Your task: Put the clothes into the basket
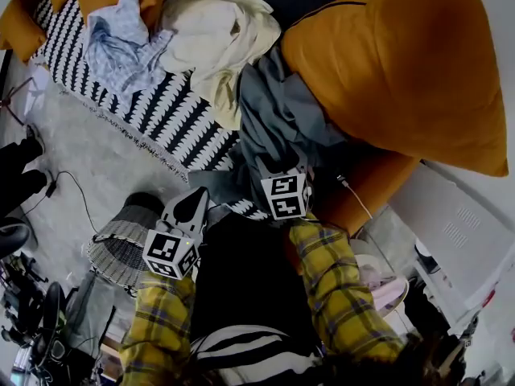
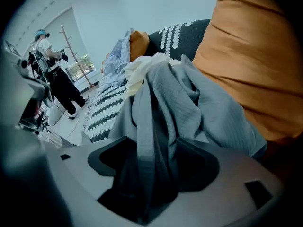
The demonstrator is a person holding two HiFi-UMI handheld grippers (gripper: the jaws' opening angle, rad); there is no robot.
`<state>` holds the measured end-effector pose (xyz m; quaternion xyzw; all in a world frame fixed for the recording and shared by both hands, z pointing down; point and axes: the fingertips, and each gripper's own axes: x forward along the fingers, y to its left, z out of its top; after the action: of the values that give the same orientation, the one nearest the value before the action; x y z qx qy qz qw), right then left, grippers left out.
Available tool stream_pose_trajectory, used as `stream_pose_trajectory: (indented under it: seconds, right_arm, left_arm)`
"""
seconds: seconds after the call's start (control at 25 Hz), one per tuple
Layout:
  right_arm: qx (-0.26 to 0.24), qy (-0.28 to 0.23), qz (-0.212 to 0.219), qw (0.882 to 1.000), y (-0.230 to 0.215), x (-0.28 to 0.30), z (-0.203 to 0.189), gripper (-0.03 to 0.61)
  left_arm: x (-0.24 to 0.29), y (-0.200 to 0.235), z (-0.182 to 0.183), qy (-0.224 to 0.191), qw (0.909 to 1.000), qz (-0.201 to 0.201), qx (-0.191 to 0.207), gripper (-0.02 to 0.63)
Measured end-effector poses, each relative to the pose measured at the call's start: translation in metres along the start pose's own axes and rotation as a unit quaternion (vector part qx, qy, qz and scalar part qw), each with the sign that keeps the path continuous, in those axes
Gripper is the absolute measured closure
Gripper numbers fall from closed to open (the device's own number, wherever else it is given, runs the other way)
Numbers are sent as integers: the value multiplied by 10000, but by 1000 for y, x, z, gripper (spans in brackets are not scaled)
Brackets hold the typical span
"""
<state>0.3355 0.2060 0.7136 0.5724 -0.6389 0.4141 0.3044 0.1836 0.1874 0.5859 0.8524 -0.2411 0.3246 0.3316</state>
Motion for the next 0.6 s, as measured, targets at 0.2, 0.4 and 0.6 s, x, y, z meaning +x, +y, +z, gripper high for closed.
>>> stream_pose_trajectory:
  seconds: [0.2, 0.4, 0.6]
  right_arm:
    - [-196, 308, -187, 9992, -9, 12, -9, 298]
    - [-31, 444, -158, 9989, -15, 16, -14, 401]
    - [94, 310, -67, 9995, -12, 4, -10, 457]
  left_arm:
    - [-4, -1, 0, -12, 10000, 6, -40, 595]
    - [-11, 5, 0, -64, 9999, 60, -62, 595]
    - [-20, 6, 6, -185, 9998, 107, -65, 595]
